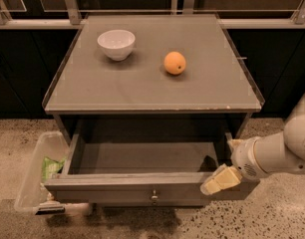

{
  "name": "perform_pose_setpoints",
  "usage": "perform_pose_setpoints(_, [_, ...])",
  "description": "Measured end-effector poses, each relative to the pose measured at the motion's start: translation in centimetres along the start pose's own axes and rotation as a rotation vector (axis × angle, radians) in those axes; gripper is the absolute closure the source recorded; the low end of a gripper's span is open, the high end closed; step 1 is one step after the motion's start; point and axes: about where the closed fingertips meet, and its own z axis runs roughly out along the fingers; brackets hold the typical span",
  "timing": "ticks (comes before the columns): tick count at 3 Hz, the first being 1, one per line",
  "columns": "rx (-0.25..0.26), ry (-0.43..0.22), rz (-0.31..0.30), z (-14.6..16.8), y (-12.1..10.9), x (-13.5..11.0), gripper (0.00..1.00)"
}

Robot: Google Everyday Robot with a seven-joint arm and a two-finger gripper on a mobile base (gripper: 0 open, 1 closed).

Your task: Open top drawer

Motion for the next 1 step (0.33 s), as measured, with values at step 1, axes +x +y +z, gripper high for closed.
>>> perform_pose_setpoints(1, [0.004,0.001,-0.005,-0.05,-0.06,-0.12,0.00])
